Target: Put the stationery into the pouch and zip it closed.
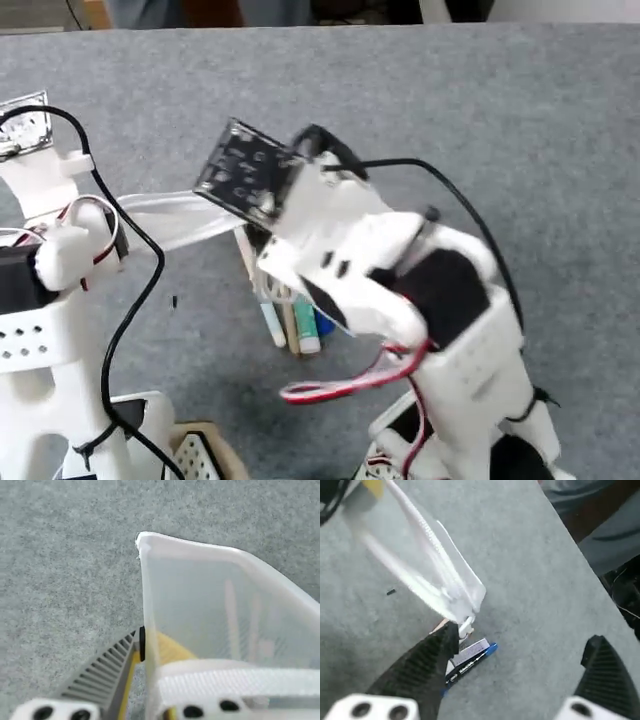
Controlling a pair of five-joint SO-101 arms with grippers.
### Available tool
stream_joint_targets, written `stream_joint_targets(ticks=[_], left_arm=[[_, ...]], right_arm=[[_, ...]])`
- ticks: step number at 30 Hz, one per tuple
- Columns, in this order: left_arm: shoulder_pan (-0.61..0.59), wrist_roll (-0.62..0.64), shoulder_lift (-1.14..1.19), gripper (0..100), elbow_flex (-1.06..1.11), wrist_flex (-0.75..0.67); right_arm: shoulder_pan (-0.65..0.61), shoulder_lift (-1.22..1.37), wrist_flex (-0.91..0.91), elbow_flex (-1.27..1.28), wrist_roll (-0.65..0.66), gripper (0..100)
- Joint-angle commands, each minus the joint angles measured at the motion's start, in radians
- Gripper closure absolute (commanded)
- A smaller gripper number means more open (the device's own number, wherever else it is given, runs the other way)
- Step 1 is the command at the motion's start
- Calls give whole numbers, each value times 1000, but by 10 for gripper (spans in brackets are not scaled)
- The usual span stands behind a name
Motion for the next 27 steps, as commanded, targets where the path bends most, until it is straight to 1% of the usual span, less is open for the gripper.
stream_joint_targets(ticks=[1,3,5,8,11,15,18,19,22,27], left_arm=[[-12,8,0,971,-56,31],[-19,8,-2,971,-51,31],[-54,8,-5,971,-53,31],[-113,9,-2,971,-50,31],[-140,9,-2,971,-28,31],[-147,9,-2,971,12,25],[-147,9,-2,971,15,25],[-147,9,-2,971,13,23],[-148,9,-2,971,16,23],[-148,28,-2,971,18,23]], right_arm=[[77,-31,43,-44,-75,613],[150,-31,49,-36,-118,613],[213,-31,40,8,-160,613],[278,-31,12,128,-186,613],[299,-31,-68,302,-183,613],[301,-31,-247,512,-184,613],[302,-28,-371,608,-186,613],[302,-19,-399,622,-189,613],[311,67,-440,605,-255,613],[316,321,-416,440,-281,613]])
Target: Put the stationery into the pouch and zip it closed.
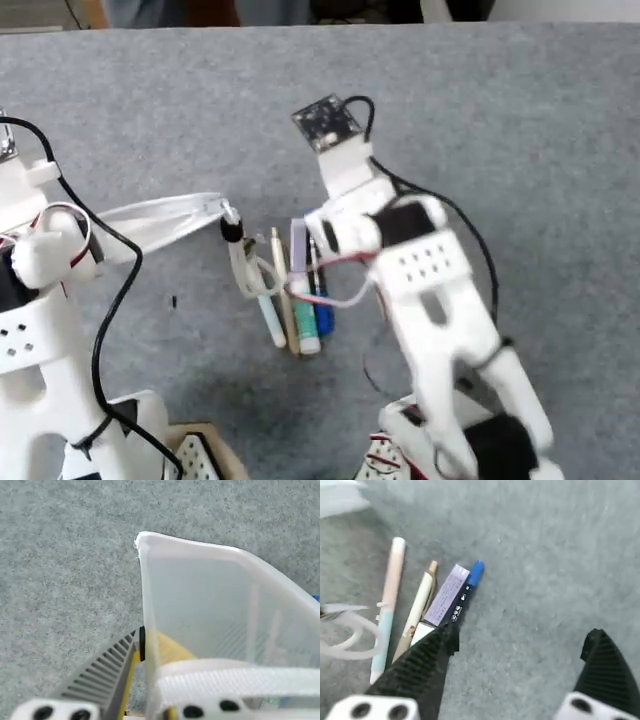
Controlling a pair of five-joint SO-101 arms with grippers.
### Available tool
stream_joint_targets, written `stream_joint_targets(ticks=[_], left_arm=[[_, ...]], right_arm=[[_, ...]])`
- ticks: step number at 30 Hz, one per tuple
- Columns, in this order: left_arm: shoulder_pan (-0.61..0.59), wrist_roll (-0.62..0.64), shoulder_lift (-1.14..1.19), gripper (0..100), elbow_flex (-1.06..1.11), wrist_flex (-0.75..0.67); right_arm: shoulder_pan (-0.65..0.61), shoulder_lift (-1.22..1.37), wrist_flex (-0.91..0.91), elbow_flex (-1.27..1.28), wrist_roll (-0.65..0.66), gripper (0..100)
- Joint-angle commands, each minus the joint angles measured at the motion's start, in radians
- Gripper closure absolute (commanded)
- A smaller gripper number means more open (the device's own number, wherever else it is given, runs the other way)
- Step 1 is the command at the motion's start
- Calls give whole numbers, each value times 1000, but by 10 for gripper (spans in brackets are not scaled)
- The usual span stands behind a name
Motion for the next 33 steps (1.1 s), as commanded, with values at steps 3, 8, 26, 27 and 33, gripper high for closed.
stream_joint_targets(ticks=[3,8,26,27,33], left_arm=[[-13,35,-2,971,-5,-3],[-13,35,-2,971,-5,-3],[-13,35,-2,971,-4,-3],[-13,35,-2,971,-4,-3],[-13,35,-2,971,-4,-3]], right_arm=[[5,262,51,-257,-71,613],[3,476,133,-470,-163,613],[0,966,298,-891,-193,613],[0,981,296,-903,-193,613],[0,1086,301,-995,-193,613]])
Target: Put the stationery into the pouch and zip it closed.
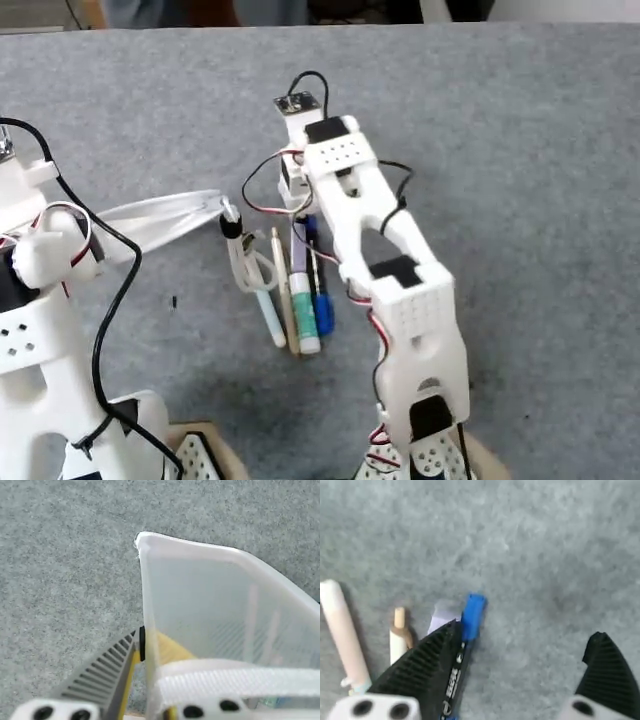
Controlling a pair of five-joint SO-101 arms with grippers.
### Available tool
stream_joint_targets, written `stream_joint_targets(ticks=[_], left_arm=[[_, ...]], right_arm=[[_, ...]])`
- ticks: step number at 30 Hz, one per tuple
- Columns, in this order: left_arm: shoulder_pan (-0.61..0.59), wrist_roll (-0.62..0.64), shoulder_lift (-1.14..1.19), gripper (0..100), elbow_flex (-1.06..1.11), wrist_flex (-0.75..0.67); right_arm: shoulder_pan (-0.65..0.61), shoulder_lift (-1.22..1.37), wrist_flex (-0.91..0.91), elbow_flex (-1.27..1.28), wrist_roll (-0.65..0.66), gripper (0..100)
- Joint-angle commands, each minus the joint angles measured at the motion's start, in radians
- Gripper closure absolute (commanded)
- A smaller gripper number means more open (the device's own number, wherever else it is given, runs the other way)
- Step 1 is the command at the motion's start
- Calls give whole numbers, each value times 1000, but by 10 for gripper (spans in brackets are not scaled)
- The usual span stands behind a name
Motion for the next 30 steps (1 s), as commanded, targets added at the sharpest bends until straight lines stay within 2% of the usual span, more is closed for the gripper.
stream_joint_targets(ticks=[1,12,20,28,30], left_arm=[[-13,8,-2,971,-4,-3],[-13,8,-2,971,-4,-3],[-13,8,-2,971,-2,-3],[-13,8,-2,971,-2,-3],[-13,8,-2,971,-2,-3]], right_arm=[[-2,30,9,-88,-11,613],[2,93,11,-104,-11,614],[2,93,9,-105,-5,782],[2,94,9,-104,-3,797],[2,94,9,-104,-3,832]])
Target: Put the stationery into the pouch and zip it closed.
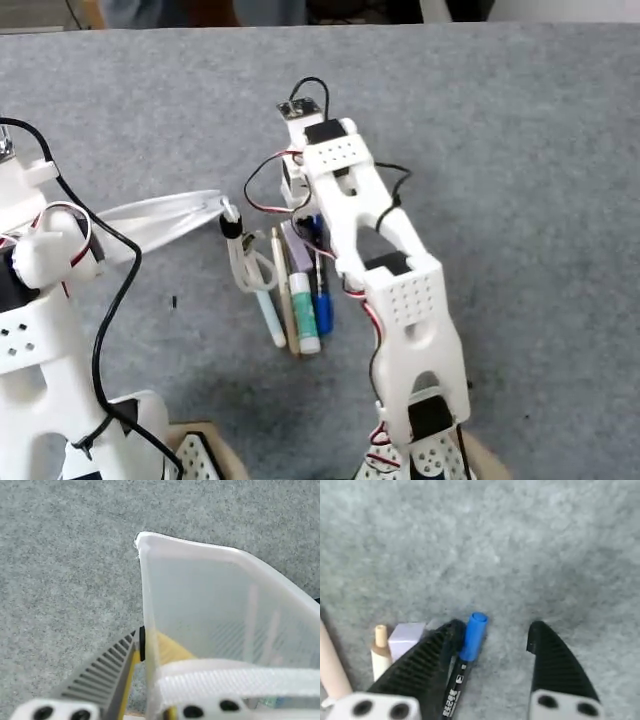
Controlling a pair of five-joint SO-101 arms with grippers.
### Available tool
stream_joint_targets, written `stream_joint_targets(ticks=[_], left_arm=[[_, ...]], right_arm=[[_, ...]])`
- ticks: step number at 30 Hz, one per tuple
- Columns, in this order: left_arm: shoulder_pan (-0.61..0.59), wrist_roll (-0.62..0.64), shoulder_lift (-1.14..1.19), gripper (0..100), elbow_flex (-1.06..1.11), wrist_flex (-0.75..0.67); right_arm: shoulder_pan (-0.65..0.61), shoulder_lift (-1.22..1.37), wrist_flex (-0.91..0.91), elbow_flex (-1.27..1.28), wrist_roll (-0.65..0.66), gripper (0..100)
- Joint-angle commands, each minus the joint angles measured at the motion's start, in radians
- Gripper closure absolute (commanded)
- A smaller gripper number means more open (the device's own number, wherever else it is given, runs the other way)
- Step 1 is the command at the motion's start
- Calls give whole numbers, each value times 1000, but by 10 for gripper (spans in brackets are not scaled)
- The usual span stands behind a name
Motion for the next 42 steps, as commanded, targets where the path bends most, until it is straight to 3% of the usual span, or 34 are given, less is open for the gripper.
stream_joint_targets(ticks=[1,5,11,15,28,42], left_arm=[[-13,8,-2,971,-2,-3],[-13,8,-2,971,-2,-3],[-13,8,-2,971,-2,-3],[-13,8,-2,971,-2,-3],[-13,8,-2,971,-2,-3],[-8,8,-2,971,-2,-3]], right_arm=[[-3,-8,-2,-31,-3,861],[-3,-8,-5,-35,-3,949],[-3,-8,-3,-31,0,953],[-3,-12,-3,-39,91,987],[-3,-177,80,-107,124,987],[-12,-515,261,-374,121,987]])
